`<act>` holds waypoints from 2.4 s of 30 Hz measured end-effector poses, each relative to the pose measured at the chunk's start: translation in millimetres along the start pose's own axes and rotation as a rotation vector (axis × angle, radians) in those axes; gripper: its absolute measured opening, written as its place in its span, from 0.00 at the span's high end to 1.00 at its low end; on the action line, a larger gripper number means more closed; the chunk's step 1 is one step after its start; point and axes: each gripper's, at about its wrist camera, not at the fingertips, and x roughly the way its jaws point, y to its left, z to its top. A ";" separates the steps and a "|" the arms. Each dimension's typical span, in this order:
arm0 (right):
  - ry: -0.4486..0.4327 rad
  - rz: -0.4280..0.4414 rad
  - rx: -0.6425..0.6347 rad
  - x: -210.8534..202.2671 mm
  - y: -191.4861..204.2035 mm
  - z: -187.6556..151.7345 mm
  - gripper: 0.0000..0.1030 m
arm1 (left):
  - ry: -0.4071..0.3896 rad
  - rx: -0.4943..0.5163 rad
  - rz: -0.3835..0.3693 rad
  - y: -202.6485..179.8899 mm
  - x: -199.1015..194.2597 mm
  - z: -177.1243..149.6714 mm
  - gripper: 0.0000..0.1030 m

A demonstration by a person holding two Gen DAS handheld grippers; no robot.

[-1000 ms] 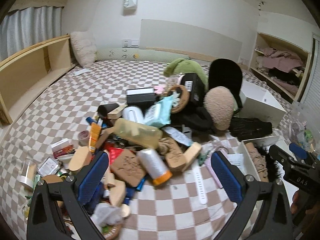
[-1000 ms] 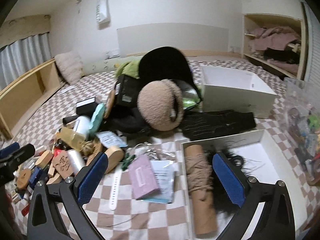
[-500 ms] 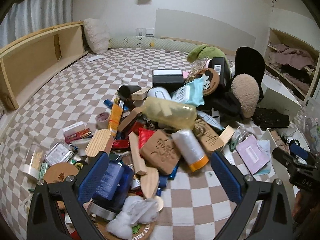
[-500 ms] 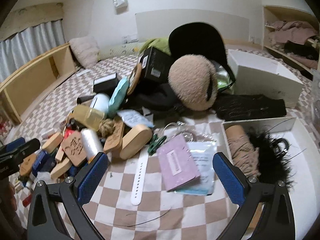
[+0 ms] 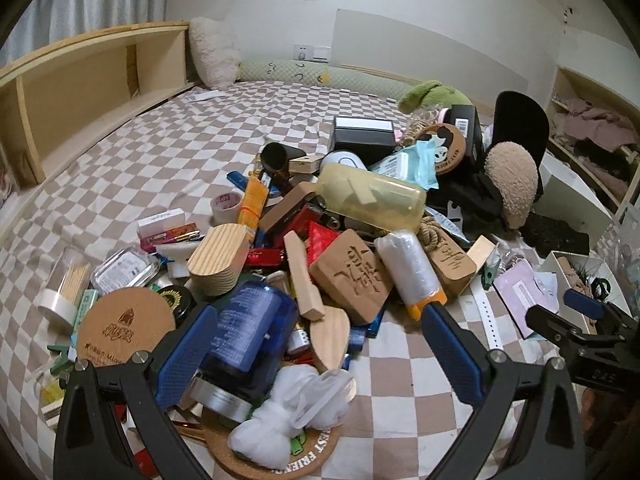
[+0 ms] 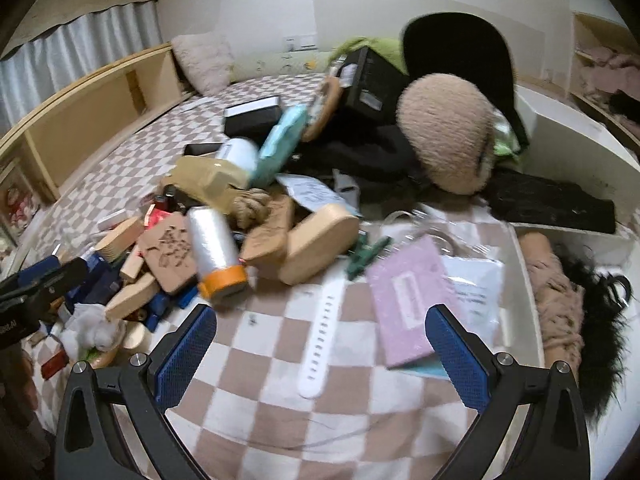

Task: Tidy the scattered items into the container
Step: 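Grasp the silver tape roll with orange edge using the right tool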

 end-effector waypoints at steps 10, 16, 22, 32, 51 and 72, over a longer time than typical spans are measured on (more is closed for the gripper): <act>0.084 0.210 0.118 44.5 35.0 2.0 0.00 | -0.047 -0.047 0.031 22.1 -15.6 -8.9 0.01; 0.086 0.176 0.096 69.3 53.0 2.5 0.21 | -0.058 -0.074 -0.007 28.8 -18.7 -8.4 0.01; 0.087 0.129 0.061 92.7 69.9 4.3 0.39 | -0.054 -0.076 -0.030 29.9 -15.5 -9.2 0.01; 0.151 0.091 -0.271 77.4 85.8 1.5 0.53 | -0.044 -0.086 -0.055 31.0 -11.5 -10.7 0.01; 0.279 0.030 -0.530 12.2 34.7 -33.6 0.52 | -0.039 -0.072 -0.068 23.4 -10.6 -13.6 0.01; 0.055 -0.126 0.340 52.2 52.7 -37.5 0.16 | -0.050 -0.120 -0.091 37.0 -15.0 -10.7 0.01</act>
